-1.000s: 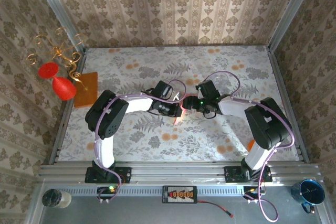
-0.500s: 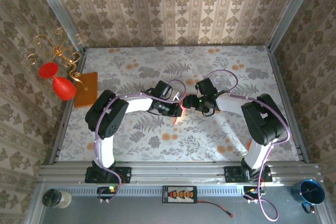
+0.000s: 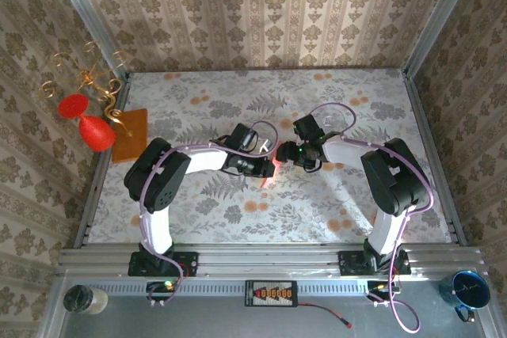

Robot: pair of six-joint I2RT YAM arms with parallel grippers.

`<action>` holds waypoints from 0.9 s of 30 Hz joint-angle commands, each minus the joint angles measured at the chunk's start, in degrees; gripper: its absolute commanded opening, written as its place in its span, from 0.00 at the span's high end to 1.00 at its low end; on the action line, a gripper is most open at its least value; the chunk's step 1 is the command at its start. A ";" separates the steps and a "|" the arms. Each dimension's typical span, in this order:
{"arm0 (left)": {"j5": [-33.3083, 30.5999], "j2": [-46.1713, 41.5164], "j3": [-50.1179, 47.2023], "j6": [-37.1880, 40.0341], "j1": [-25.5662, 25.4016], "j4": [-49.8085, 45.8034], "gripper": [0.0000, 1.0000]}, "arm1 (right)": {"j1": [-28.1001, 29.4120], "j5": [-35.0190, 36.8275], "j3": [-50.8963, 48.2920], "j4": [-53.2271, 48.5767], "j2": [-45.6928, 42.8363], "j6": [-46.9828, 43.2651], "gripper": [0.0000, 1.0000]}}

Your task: Fold a paper plane with a square sheet of paper (pick it up from the middle)

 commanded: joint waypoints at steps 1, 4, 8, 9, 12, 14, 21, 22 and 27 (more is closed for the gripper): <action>-0.92 -2.93 -1.42 -0.92 0.03 0.33 0.75 | 0.40 3.20 -0.89 -0.16 5.58 0.26 0.31; -1.70 -3.67 -1.84 -0.81 -0.26 -0.01 0.73 | 0.43 2.96 -0.58 -0.27 5.82 0.21 0.31; -2.86 -4.82 -2.52 -0.88 -0.43 -0.46 0.68 | 0.52 2.90 -0.27 -0.47 5.85 0.22 0.32; -3.01 -5.16 -2.73 -0.86 -0.44 -0.58 0.68 | 0.52 2.91 -0.28 -0.63 5.89 0.21 0.32; -3.18 -5.46 -3.17 -1.72 -0.35 -1.26 0.67 | 0.53 2.79 -0.02 -0.78 6.01 0.21 0.32; -3.13 -5.30 -3.54 -1.88 -0.35 -1.25 0.67 | 0.52 2.82 -0.01 -0.77 6.12 0.30 0.32; -3.29 -5.11 -4.16 -1.88 -0.43 -1.32 0.70 | 0.52 2.98 0.12 -0.90 6.25 0.49 0.32; -3.44 -5.11 -4.23 -1.83 -0.44 -1.41 0.71 | 0.52 2.92 0.21 -0.84 6.42 0.56 0.32; -4.15 -4.24 -3.93 -1.65 -0.44 -2.03 0.74 | 0.53 3.09 0.30 -1.08 6.73 0.73 0.32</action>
